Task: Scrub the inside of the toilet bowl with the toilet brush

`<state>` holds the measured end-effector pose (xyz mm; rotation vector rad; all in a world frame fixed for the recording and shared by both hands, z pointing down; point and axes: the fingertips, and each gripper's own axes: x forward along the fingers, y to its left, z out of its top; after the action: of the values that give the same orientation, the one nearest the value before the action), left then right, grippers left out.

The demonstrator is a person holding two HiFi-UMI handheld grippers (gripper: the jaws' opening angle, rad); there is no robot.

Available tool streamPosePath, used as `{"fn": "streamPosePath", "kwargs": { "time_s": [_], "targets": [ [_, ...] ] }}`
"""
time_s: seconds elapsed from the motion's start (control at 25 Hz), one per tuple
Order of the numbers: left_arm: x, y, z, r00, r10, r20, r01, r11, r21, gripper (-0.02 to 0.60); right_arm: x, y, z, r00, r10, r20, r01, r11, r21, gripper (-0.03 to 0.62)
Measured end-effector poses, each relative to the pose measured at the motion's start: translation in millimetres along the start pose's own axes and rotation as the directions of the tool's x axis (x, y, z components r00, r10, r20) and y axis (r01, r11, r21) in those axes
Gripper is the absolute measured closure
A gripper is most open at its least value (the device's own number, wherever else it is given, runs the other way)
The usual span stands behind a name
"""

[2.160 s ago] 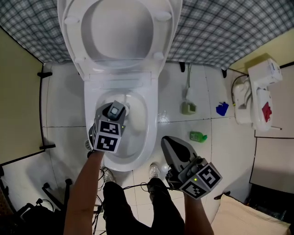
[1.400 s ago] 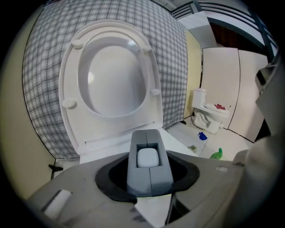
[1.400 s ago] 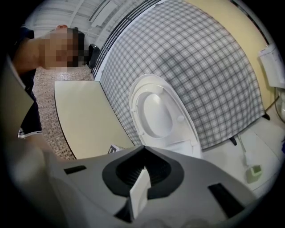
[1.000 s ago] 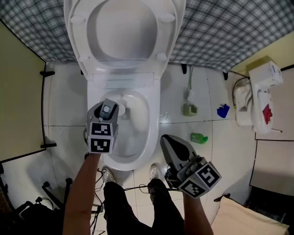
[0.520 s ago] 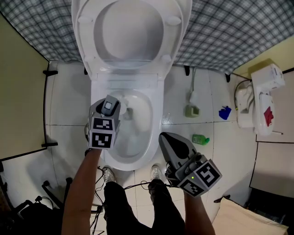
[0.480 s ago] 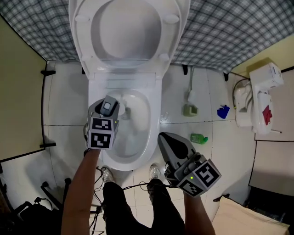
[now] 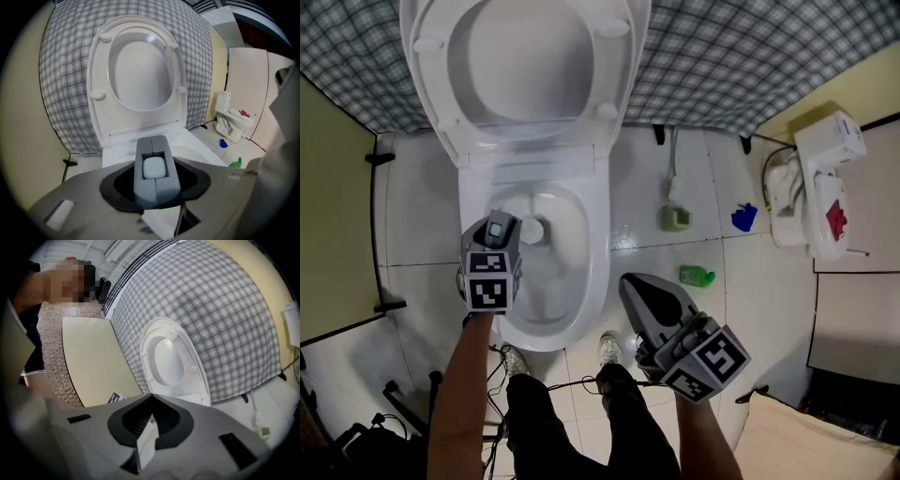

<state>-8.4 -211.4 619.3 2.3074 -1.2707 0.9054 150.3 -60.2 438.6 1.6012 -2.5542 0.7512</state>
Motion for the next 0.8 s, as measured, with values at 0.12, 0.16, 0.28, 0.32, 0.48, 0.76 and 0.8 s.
{"fn": "streamPosePath", "kwargs": {
  "time_s": [0.12, 0.16, 0.28, 0.32, 0.48, 0.76, 0.8],
  "targets": [
    [-24, 19, 8, 0.999, 0.035, -0.002, -0.035, 0.998, -0.044, 0.383, 8, 11, 4, 0.999, 0.031, 0.008, -0.031, 0.999, 0.011, 0.594],
    [-34, 25, 12, 0.999, 0.049, 0.001, -0.049, 0.997, -0.056, 0.382, 12, 16, 5, 0.999, 0.044, 0.008, -0.044, 0.999, 0.012, 0.594],
    [-57, 40, 23, 0.996, 0.086, 0.001, -0.086, 0.995, -0.060, 0.383, 19, 26, 11, 0.997, 0.077, 0.010, -0.077, 0.997, 0.006, 0.594],
    [-61, 44, 24, 0.996, 0.095, -0.005, -0.095, 0.994, -0.052, 0.383, 21, 26, 12, 0.997, 0.083, 0.011, -0.083, 0.997, 0.003, 0.594],
    [-53, 50, 19, 0.995, 0.099, -0.031, -0.101, 0.994, -0.051, 0.383, 21, 23, 13, 0.997, 0.078, 0.017, -0.078, 0.997, 0.001, 0.594],
    [-11, 11, -21, 0.993, 0.036, -0.109, -0.045, 0.996, -0.078, 0.383, 1, 2, -4, 1.000, 0.014, -0.011, -0.014, 1.000, 0.006, 0.594],
    [-8, 9, -28, 0.992, 0.033, -0.123, -0.044, 0.995, -0.086, 0.383, 0, 1, -4, 1.000, 0.012, -0.011, -0.012, 1.000, 0.008, 0.594]
  ]
}}
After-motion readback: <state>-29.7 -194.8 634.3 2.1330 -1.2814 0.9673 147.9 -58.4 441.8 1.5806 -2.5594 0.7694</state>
